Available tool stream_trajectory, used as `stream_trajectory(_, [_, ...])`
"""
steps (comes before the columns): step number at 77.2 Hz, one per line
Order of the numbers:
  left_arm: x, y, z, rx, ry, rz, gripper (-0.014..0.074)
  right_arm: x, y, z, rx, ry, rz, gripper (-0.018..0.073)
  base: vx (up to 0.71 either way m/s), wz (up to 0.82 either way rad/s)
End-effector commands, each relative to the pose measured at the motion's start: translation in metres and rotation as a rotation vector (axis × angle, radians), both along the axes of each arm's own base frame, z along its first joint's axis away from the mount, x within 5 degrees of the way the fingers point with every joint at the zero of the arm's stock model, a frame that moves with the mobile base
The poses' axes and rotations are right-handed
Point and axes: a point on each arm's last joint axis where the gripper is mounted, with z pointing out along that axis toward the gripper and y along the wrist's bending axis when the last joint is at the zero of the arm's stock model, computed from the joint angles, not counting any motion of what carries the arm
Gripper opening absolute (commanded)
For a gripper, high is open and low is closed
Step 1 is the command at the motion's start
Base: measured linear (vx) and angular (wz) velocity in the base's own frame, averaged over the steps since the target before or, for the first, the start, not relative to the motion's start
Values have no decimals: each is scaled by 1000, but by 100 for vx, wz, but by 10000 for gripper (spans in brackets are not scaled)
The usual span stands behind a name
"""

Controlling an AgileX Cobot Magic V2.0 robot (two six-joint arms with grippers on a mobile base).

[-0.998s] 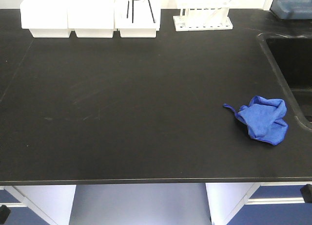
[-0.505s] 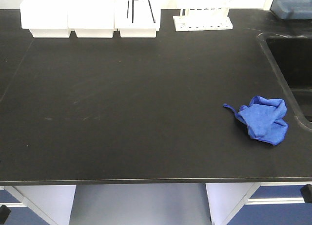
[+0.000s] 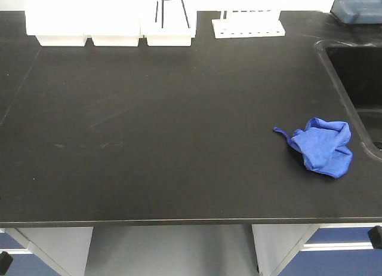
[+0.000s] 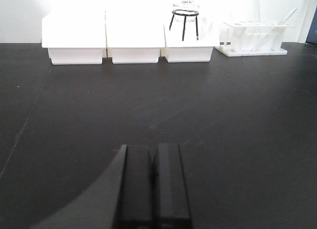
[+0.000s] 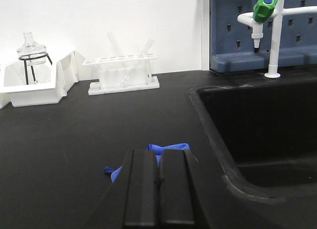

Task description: Wipe right workspace with blue cloth

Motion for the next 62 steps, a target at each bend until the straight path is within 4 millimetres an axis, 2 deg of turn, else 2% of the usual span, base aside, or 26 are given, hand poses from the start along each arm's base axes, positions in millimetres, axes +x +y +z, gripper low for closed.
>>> stream_trajectory(1, [0,0,16,-21,-102,4,-6,0,-1,10,-9,-150,-6,-4,0,0])
stream_trajectory(9, [0,0,16,-21,-102,4,-6,-4,-1,33,-51,-340,-13,-4,0,0])
stream_trajectory(14, [0,0,16,-22,-101,4,-6,-10,0,58,-106,-439,-18,-4,0,0])
stream_trajectory(18, [0,0,16,-22,-101,4,-6,-14,0,80,-153,-454,-23,-4,0,0])
stream_trajectory(24, [0,0,16,-22,-101,4,-6,-16,0,109,-200,-393,-27,-4,0,0])
stream_trajectory(25, [0,0,16,-22,-101,4,-6,-17,0,119,-209,-387,-28,-4,0,0])
stream_trajectory(28, [0,0,16,-22,-101,4,-6,-11,0,132,-243,-313,-27,-4,0,0])
stream_trajectory(33, [0,0,16,-22,-101,4,-6,1,-1,160,-285,-219,-23,-4,0,0])
stream_trajectory(41, [0,0,16,-22,-101,4,-6,34,-3,188,-279,-45,-4,-4,0,0])
stream_trajectory(52, [0,0,16,-22,-101,4,-6,75,-6,195,-261,199,23,-4,0,0])
stream_trajectory(62, [0,0,16,-22,-101,4,-6,104,-7,180,-246,370,43,-4,0,0])
